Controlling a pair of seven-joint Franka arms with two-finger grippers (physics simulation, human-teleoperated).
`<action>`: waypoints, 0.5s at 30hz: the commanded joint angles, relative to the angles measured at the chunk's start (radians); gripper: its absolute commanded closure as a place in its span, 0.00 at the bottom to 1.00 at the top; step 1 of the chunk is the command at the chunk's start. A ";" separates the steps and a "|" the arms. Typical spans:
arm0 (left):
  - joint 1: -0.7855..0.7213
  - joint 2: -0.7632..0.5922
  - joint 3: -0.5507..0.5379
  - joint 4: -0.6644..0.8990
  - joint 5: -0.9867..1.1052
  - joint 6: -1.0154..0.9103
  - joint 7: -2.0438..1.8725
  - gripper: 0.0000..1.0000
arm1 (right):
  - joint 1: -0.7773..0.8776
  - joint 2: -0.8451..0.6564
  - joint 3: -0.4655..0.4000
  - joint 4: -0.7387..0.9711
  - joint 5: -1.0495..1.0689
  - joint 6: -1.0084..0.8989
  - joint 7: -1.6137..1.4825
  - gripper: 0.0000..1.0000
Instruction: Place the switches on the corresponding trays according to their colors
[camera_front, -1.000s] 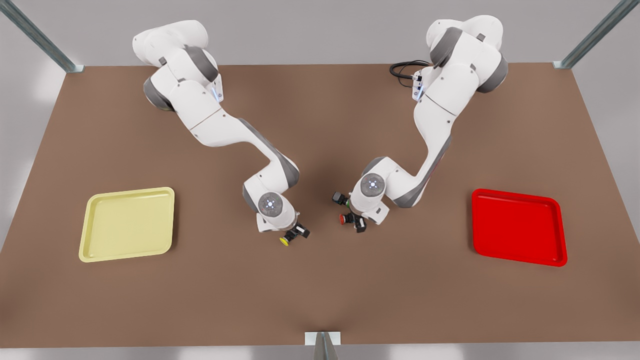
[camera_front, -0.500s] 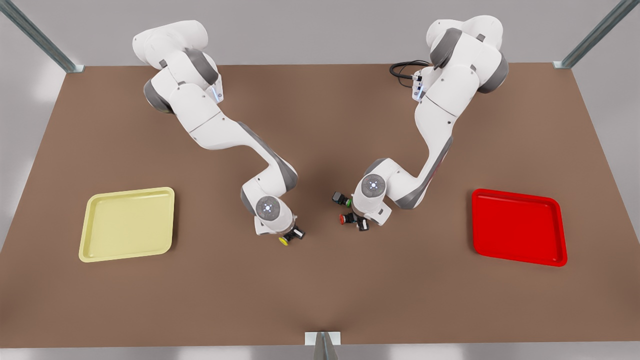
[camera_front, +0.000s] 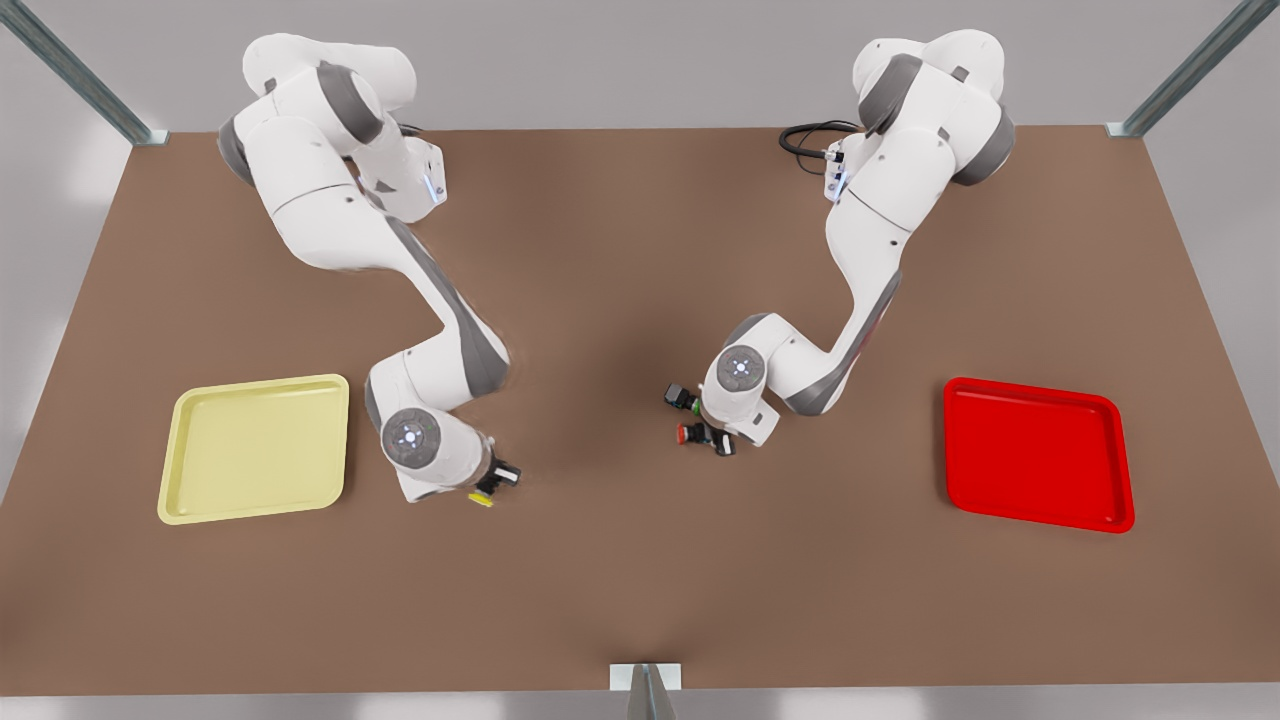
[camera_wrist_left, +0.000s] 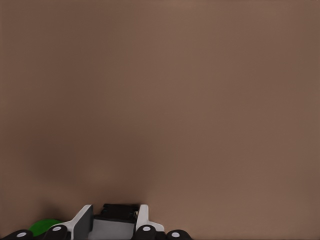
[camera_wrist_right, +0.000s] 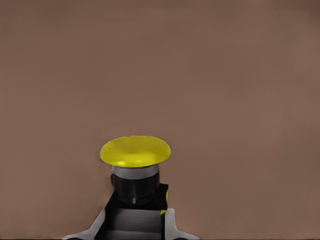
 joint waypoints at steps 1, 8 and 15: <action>-0.002 0.000 0.000 0.000 -0.001 0.000 0.000 0.46 | -0.018 -0.017 0.001 -0.021 -0.002 -0.005 -0.034 0.45; 0.012 -0.040 0.005 0.015 -0.001 -0.038 0.020 0.49 | -0.503 -0.432 -0.011 -0.722 -0.014 0.256 -0.797 0.40; 0.216 -0.316 0.041 -0.162 -0.134 -0.213 0.535 0.48 | -0.601 -0.426 -0.008 -0.553 -0.037 0.081 -0.875 0.00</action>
